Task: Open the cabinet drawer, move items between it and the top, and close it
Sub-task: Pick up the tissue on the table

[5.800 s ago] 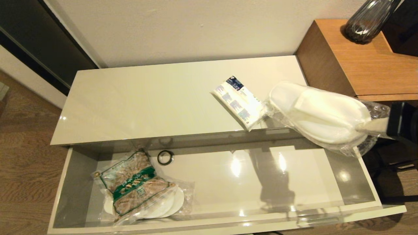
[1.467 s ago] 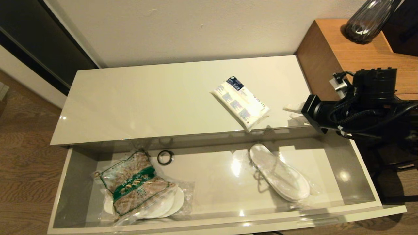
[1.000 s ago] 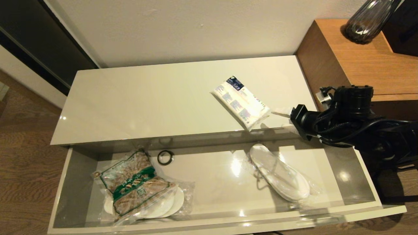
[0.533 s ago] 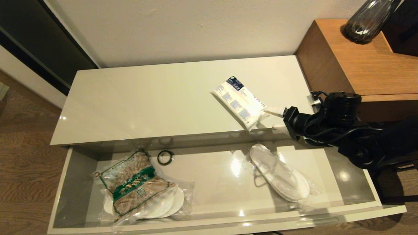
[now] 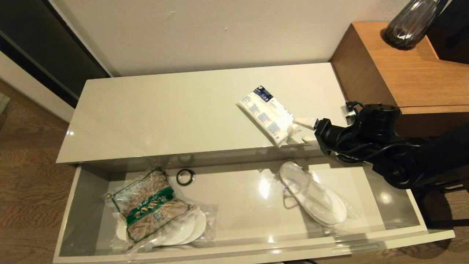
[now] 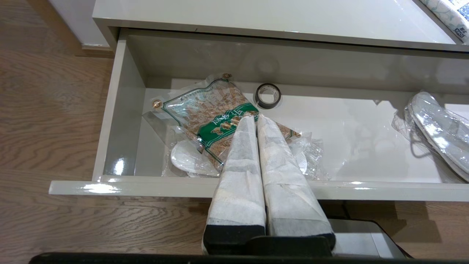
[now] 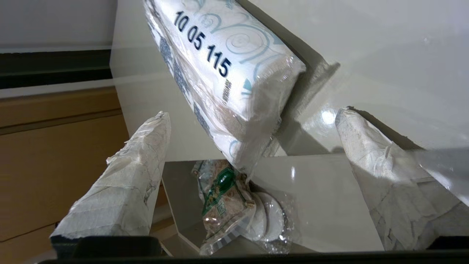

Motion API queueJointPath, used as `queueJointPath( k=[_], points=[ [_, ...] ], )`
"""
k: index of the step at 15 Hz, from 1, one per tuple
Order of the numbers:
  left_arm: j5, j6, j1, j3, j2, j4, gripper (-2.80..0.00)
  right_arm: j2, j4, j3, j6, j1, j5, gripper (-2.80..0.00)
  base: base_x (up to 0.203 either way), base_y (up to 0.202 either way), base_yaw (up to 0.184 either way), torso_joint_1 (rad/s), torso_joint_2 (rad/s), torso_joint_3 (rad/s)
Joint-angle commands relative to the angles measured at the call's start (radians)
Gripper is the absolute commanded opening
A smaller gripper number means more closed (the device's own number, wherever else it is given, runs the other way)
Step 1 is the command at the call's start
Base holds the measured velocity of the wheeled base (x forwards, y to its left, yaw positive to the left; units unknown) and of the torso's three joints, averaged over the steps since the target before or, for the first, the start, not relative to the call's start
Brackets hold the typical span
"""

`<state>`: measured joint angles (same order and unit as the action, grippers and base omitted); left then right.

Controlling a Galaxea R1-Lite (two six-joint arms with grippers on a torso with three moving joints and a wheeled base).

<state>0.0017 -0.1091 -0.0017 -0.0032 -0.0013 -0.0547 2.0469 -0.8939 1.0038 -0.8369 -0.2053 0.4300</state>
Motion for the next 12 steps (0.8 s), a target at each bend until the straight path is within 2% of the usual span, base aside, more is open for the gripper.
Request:
queueJointPath(
  k=[1,7,9,12],
  points=[
    [0.000,-0.001,0.000,0.000,0.001,-0.001,-2.80,0.075,-0.014,0.020,-0.001,0.001,-0.001,0.00,0.000,0.000,0.000,0.000,0.00,0.000],
    [0.001,-0.001,0.000,0.000,0.001,-0.001,-2.80,0.185,0.010,0.142,0.004,0.000,0.001,0.00,0.000,0.000,0.000,0.000,0.00,0.000],
    [0.000,-0.001,0.000,0.000,0.001,-0.001,-2.80,0.197,0.089,0.181,0.010,-0.001,0.001,0.00,0.000,0.000,0.000,0.000,0.00,0.000],
    [0.000,-0.001,0.000,0.000,0.001,-0.001,-2.80,0.233,0.285,0.258,0.031,-0.004,0.002,0.00,0.000,0.000,0.000,0.000,0.00,0.000]
  ],
)
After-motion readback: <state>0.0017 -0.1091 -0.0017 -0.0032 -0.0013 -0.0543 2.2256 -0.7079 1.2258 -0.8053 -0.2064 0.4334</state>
